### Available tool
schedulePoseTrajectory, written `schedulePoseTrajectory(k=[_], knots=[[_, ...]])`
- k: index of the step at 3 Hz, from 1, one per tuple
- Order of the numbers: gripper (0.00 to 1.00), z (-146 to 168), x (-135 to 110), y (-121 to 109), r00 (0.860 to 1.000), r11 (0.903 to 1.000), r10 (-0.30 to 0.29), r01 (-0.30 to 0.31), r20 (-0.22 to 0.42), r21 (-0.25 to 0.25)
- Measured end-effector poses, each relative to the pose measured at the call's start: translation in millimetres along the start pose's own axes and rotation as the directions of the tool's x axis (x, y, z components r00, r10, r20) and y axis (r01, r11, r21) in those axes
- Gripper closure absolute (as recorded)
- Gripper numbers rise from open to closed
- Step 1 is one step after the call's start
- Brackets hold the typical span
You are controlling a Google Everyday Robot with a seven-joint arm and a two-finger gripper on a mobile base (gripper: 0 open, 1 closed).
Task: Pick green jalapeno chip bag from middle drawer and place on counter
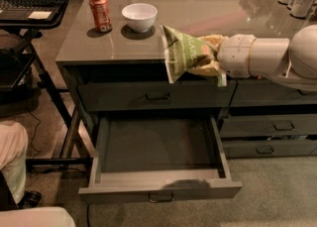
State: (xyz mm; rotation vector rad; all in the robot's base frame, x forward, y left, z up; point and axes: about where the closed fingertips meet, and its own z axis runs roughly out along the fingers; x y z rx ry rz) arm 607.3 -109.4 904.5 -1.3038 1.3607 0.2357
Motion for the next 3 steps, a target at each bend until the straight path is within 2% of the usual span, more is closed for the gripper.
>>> schedulePoseTrajectory(k=[1,2,3], knots=[[1.00,11,10,-23,0.997,0.9975,0.022,-0.017,-0.075,0.069],[1.00,13,32,-65,0.983,0.9764,0.093,-0.059,-0.158,0.208],[1.00,15,48,-99,0.970,0.9550,0.147,-0.089,-0.193,0.283]])
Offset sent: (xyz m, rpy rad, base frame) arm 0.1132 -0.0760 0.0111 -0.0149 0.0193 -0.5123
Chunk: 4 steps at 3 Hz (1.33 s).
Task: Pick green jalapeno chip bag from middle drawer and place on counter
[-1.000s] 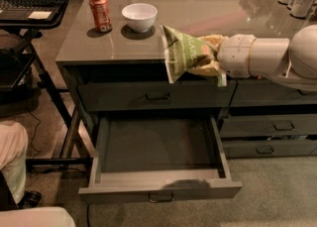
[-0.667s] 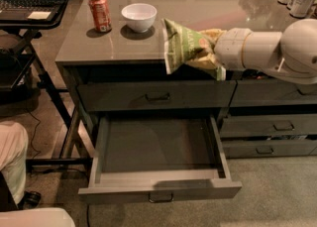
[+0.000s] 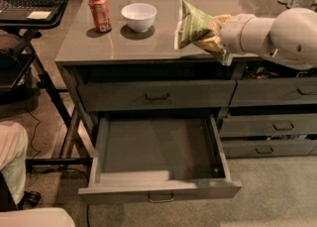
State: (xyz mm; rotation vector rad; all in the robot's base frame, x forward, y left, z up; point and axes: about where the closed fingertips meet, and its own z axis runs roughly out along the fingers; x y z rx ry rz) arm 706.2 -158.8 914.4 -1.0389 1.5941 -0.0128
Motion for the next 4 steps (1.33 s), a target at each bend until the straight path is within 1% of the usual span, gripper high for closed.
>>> schedulePoseTrajectory(k=[1,2,3,4], knots=[[1.00,21,4,-20,1.000,0.9998,0.021,-0.021,-0.001,-0.002],[1.00,50,-2,-27,1.000,0.9977,0.016,-0.015,0.020,-0.066],[0.81,75,-6,-24,1.000,0.9913,0.012,-0.009,0.028,-0.132],[0.58,87,0,-24,1.000,0.9870,0.030,-0.028,0.008,-0.158]])
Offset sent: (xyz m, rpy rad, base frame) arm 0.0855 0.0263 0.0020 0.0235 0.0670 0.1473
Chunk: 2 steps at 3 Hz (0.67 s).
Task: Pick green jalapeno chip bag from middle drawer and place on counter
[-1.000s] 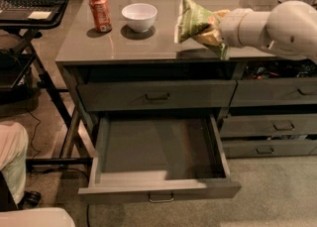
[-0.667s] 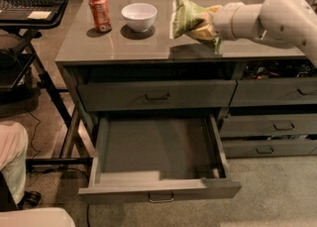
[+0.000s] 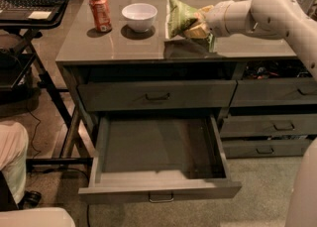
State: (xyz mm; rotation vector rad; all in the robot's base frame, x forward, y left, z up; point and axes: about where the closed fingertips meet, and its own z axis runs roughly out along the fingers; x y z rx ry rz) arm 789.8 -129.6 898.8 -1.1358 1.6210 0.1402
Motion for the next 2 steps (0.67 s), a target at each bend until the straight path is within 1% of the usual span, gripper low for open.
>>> schedulePoseTrajectory(k=[1,2], knots=[[0.35,3.4,0.3,0.2,1.000,0.9999,0.004,-0.004,-0.001,-0.015],[0.11,3.4,0.3,0.2,1.000,0.9999,0.004,-0.004,-0.001,-0.015]])
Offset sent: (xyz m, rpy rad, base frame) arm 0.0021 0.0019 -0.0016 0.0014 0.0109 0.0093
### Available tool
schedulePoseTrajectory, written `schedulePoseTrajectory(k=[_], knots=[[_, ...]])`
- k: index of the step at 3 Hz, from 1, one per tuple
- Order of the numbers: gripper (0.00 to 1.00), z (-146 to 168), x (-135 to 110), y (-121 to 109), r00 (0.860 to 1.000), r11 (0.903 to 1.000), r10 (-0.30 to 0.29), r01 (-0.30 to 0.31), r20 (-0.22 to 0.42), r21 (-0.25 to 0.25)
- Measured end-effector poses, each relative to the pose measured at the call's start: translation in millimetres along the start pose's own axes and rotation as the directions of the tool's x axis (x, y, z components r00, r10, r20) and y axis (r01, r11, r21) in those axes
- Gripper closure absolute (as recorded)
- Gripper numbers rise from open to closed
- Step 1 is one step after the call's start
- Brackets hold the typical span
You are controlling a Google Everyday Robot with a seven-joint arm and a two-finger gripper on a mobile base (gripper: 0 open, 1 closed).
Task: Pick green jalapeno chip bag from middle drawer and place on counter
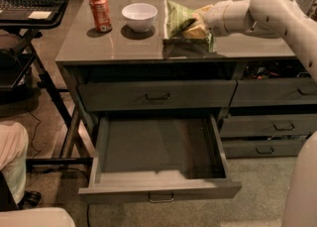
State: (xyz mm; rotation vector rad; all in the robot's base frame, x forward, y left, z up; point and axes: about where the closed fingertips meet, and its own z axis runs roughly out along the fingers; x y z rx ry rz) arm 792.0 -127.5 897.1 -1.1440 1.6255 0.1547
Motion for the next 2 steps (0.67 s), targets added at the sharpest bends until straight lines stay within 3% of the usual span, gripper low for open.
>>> schedulePoseTrajectory(k=[1,2], knots=[[0.00,0.1,0.0,0.1,1.000,1.0000,0.000,0.000,0.000,0.000],[0.00,0.1,0.0,0.1,1.000,1.0000,0.000,0.000,0.000,0.000]])
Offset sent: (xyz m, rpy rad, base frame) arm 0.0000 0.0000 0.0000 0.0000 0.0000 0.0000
